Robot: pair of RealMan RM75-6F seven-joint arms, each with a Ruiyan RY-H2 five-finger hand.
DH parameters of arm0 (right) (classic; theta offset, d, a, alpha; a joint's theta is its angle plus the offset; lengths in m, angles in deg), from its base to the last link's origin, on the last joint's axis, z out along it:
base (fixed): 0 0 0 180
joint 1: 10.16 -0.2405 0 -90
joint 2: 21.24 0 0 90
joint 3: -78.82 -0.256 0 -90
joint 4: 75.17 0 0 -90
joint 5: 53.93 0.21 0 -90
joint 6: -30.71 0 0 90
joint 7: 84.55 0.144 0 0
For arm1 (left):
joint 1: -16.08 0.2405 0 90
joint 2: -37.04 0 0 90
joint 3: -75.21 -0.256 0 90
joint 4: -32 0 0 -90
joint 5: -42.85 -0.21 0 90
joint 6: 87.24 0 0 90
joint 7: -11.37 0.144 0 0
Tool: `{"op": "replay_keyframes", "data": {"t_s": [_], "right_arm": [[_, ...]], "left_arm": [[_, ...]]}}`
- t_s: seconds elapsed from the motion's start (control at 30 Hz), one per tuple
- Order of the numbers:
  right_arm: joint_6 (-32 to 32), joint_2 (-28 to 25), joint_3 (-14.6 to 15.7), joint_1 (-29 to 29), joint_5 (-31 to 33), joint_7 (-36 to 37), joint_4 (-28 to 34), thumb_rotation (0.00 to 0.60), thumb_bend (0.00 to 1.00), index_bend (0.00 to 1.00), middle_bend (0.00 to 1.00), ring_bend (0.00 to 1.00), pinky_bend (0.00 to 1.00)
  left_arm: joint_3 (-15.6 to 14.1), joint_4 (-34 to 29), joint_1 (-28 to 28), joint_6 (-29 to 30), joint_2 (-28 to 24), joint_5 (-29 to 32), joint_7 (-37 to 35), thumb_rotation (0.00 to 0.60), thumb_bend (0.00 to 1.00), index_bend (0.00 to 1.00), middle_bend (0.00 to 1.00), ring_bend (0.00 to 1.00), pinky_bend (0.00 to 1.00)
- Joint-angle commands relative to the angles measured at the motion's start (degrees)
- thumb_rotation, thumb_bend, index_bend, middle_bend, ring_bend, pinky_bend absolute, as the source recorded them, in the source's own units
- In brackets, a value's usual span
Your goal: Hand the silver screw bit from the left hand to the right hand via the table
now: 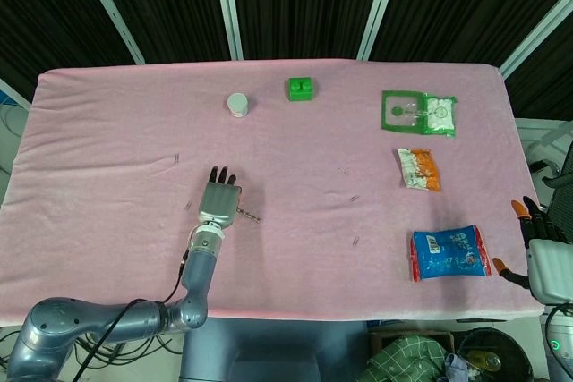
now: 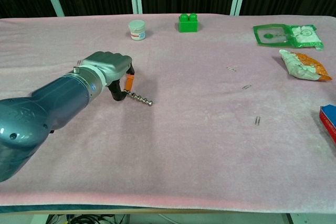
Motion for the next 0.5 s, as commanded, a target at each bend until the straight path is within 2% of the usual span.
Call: {"op": "replay_keyframes", "data": {"t_s": [0.03, 0.5], "right_arm": [[0.1, 0.0, -0.1, 0.1, 0.0, 0.1, 0.0, 0.600, 0.12, 0.00, 0.00, 0.10, 0.22], [0.5, -0.2, -0.1, 0.2, -0.1, 0.2, 0.4, 0.600, 0.12, 0.00, 0.00, 0.10, 0.22]], "left_arm": [[0.0, -0.8, 0.1, 0.2, -0.7, -0.3, 0.1, 0.600, 0.44, 0.58, 0.20, 0.00, 0.00], [-3.4, -8.3, 1.6, 3.3, -8.6, -4.2, 3.6, 0.600, 0.44, 0.58, 0.20, 0.00, 0.00]]}}
